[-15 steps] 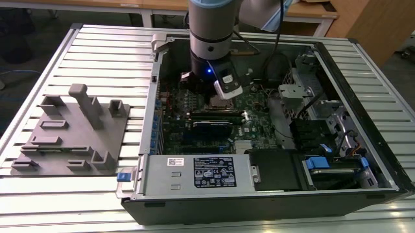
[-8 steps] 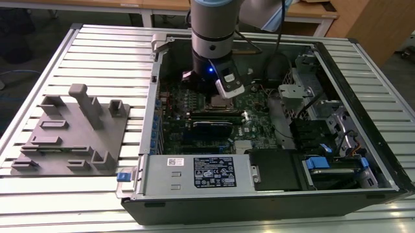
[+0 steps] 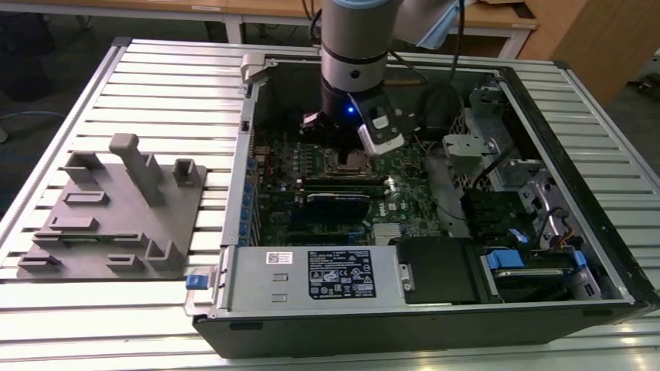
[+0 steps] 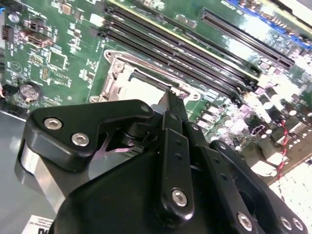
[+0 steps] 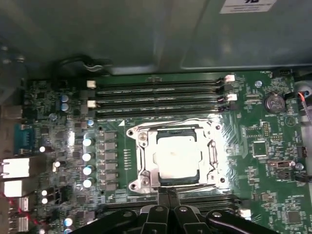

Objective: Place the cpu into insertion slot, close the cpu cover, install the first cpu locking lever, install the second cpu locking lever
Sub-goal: 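Install the second cpu locking lever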

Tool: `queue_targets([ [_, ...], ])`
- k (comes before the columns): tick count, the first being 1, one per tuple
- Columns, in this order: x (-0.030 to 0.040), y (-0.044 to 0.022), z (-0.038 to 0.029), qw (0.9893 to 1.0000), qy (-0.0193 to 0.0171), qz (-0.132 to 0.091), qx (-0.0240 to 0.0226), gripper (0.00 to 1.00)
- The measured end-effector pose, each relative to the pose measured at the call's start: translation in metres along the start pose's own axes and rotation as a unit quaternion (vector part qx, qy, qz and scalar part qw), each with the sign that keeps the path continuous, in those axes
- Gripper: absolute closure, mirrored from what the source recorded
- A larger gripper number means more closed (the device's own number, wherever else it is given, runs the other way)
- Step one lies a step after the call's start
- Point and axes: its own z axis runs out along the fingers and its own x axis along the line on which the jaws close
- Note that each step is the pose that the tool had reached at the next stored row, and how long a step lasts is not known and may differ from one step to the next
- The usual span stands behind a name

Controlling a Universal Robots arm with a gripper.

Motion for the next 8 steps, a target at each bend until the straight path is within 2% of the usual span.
queue_targets([
  [4, 0.0006, 0.0120, 0.0016, 0.9999, -0.0012, -0.001, 0.0163, 0.90],
  [8, -0.0019, 0.0171, 0.0032, 0.9997, -0.0016, -0.001, 0.0231, 0.90],
])
